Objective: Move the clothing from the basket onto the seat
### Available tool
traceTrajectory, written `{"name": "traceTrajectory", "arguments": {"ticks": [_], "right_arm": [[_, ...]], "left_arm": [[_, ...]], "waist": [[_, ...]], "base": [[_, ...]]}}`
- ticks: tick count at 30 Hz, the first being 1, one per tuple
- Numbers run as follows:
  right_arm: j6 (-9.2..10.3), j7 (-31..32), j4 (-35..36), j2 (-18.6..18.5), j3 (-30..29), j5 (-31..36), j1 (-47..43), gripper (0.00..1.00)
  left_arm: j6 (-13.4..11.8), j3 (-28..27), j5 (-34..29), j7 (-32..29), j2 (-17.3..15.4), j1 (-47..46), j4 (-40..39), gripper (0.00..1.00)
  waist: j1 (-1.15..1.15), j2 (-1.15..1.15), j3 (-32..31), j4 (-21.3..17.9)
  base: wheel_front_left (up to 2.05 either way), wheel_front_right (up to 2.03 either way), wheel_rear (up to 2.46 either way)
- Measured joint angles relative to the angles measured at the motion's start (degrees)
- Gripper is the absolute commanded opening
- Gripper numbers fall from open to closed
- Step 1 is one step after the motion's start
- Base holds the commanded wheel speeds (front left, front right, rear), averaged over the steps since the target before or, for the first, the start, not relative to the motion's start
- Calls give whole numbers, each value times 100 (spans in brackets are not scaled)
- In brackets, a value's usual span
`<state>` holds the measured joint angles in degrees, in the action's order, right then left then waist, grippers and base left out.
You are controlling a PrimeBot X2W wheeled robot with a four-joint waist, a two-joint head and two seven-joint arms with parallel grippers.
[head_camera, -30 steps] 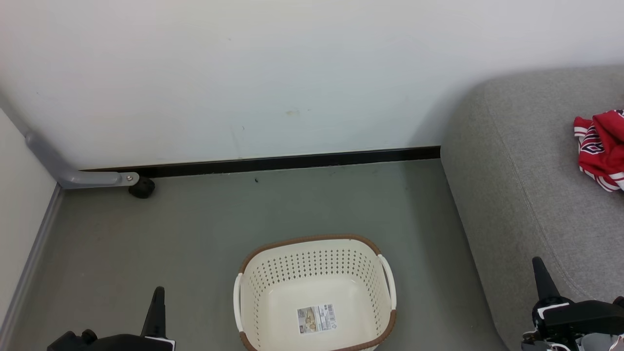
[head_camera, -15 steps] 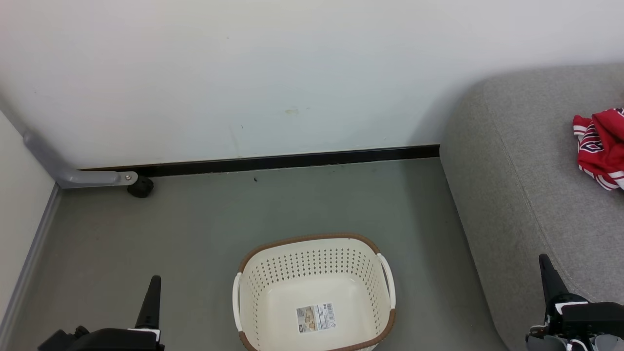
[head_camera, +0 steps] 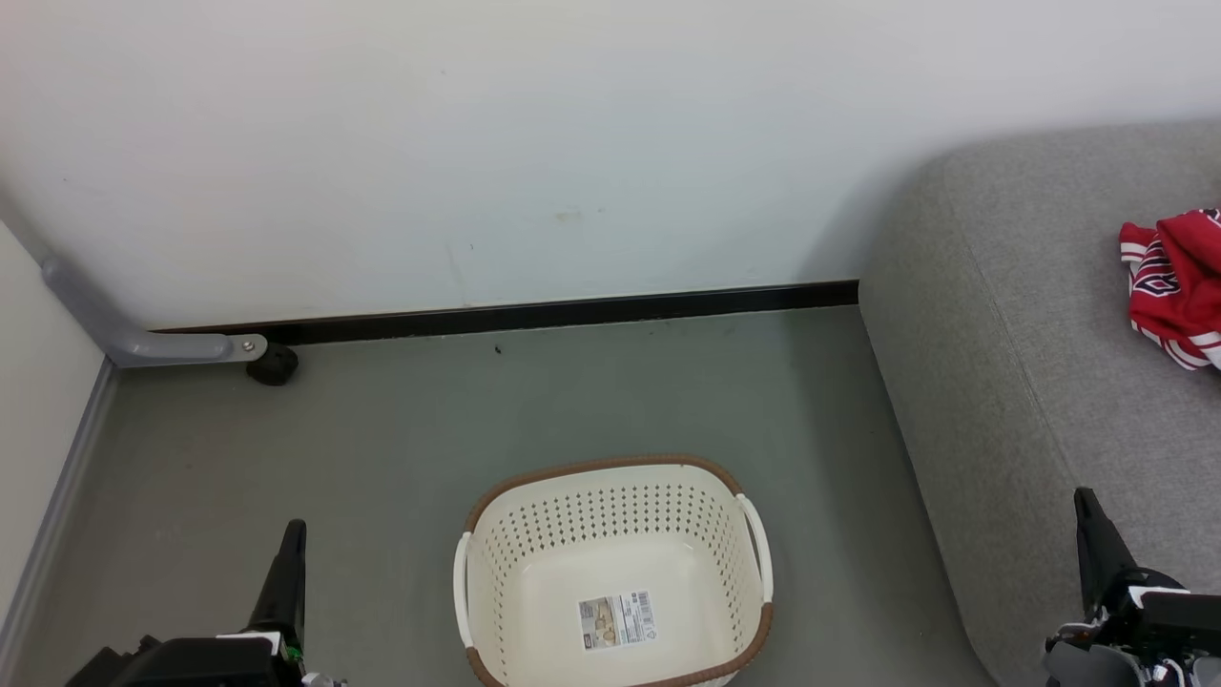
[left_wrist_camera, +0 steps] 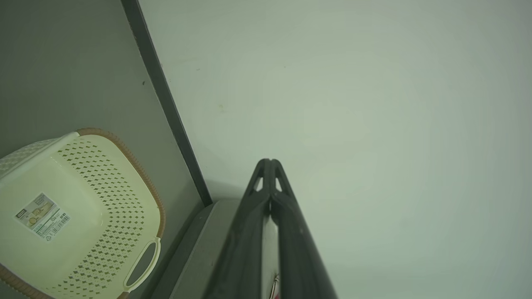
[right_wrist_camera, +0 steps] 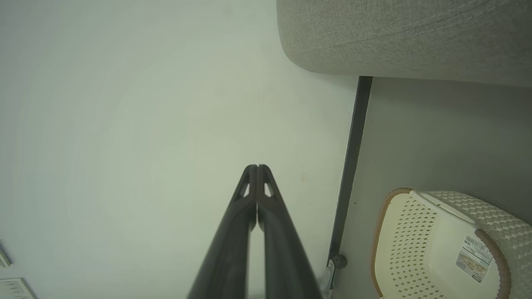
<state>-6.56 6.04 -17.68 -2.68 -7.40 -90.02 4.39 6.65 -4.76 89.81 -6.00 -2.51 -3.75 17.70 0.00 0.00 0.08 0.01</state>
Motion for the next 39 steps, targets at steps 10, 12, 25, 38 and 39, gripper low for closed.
{"name": "traceTrajectory", "arguments": {"ticks": [10, 12, 25, 38, 39], "right_arm": [[-2, 45, 11, 15, -49, -127, 35, 0], [-2, 45, 12, 15, -49, -127, 36, 0], [-2, 45, 18, 16, -48, -131, 36, 0], [-2, 45, 20, 18, -48, -131, 36, 0], [-2, 45, 21, 18, -48, -131, 36, 0]], "left_arm": [[43, -21, 97, -47, 9, -57, -23, 0], [43, -21, 97, -47, 9, -57, -24, 0], [43, -21, 97, -47, 10, -57, -30, 0], [43, -21, 98, -47, 11, -57, -34, 0], [43, -21, 98, -47, 11, -57, -34, 0]], "waist": [[0, 0, 2, -1], [0, 0, 2, -1], [0, 0, 3, -1], [0, 0, 3, -1], [0, 0, 3, -1]], "base": [[0, 0, 0], [0, 0, 0], [0, 0, 0], [0, 0, 0], [0, 0, 0]]}}
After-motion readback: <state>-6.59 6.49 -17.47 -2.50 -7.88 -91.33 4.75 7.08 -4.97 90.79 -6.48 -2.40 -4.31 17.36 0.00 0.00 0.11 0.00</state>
